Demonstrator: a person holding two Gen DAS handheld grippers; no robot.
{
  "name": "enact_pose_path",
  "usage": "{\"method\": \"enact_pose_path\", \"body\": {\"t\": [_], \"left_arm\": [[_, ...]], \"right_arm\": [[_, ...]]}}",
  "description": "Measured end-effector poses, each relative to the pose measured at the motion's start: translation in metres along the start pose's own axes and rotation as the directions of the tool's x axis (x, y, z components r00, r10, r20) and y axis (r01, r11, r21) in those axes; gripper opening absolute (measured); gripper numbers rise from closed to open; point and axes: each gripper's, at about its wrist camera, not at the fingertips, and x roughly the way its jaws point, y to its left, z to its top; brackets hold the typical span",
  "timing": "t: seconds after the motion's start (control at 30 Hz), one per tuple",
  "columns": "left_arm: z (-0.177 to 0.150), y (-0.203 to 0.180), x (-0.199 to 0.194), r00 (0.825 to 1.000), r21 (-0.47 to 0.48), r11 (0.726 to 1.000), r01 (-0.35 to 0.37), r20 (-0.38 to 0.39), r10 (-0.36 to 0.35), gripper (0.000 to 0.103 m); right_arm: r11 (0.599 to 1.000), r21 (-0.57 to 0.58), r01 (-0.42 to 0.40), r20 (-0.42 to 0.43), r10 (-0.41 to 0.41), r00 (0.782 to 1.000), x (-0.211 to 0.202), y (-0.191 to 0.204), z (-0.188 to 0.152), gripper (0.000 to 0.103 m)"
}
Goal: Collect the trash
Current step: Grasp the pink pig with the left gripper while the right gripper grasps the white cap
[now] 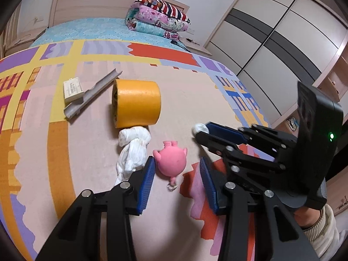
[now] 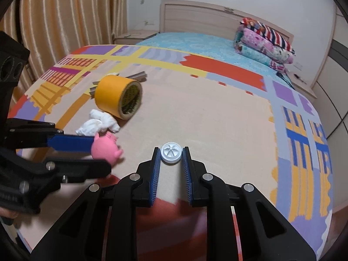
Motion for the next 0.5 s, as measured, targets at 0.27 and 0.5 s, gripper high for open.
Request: {"method": "enact_pose_path", "body": {"t": [0.27,0.5], "left_arm": [[0.007,-0.008,0.009,0.997,0.05,0.996,-0.074,0.004,0.074,0.034],[-0.001,-0.011,-0.006,0.998,0.073,0.996,-0.061,0.004,0.06,0.034]], "right_arm": [[0.999,0.051,0.001,0.021,-0.002,1.0,-0.018,-0.011,-0.016,0.021],[1.0,0.023,0.011,0.034,-0.012,0.999,-0.029,-0.005,-0.021,0.021]]}}
